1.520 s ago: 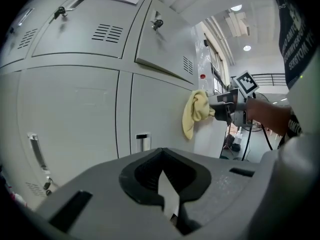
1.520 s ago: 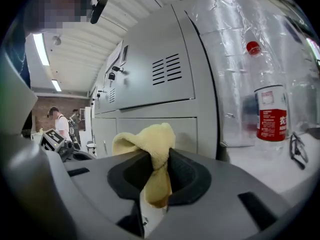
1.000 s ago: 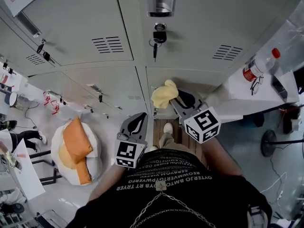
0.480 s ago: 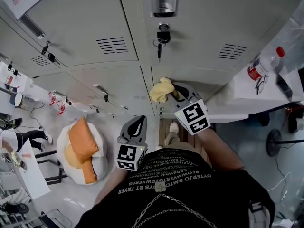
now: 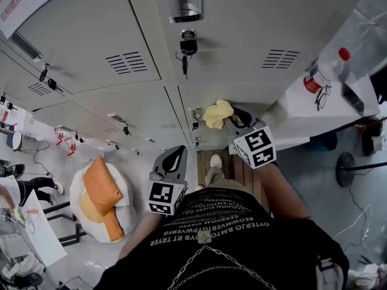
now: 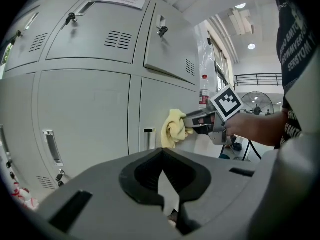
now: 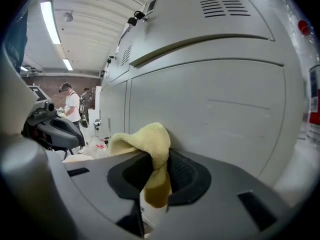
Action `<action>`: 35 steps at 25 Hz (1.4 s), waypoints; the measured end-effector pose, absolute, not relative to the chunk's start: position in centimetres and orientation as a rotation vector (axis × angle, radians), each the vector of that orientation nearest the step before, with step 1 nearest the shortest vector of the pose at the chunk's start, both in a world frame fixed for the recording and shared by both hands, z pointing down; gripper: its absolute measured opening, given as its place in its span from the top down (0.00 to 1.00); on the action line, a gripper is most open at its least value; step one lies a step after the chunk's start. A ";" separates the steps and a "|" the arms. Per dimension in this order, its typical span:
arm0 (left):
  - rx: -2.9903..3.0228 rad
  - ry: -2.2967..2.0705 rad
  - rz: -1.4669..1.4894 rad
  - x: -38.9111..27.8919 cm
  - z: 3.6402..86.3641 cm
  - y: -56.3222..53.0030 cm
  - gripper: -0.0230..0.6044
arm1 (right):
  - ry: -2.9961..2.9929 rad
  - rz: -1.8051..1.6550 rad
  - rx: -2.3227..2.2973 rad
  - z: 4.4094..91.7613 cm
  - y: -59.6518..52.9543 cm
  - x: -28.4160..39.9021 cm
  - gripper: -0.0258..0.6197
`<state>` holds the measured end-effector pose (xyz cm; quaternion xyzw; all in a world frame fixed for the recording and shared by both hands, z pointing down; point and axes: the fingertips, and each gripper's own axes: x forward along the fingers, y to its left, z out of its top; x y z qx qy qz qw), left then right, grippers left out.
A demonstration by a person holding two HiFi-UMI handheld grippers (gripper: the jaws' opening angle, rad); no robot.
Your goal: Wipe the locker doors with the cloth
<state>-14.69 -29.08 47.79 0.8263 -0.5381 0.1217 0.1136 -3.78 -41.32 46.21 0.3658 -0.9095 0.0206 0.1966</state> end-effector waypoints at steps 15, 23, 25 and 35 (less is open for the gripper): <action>2.486 -1.495 0.340 -13.3 47.8 -28.9 0.95 | -2.402 0.142 1.279 47.1 -42.4 4.8 0.84; 2.501 -1.489 0.341 -13.3 47.6 -28.7 0.95 | -2.352 0.198 1.376 47.3 -42.0 8.2 0.84; 2.499 -1.496 0.348 -13.6 47.6 -28.6 0.95 | -2.403 0.201 1.349 46.9 -41.1 7.3 0.84; 2.502 -1.490 0.369 -13.1 47.7 -28.1 0.95 | -2.495 0.153 0.966 51.5 -36.2 -2.8 0.84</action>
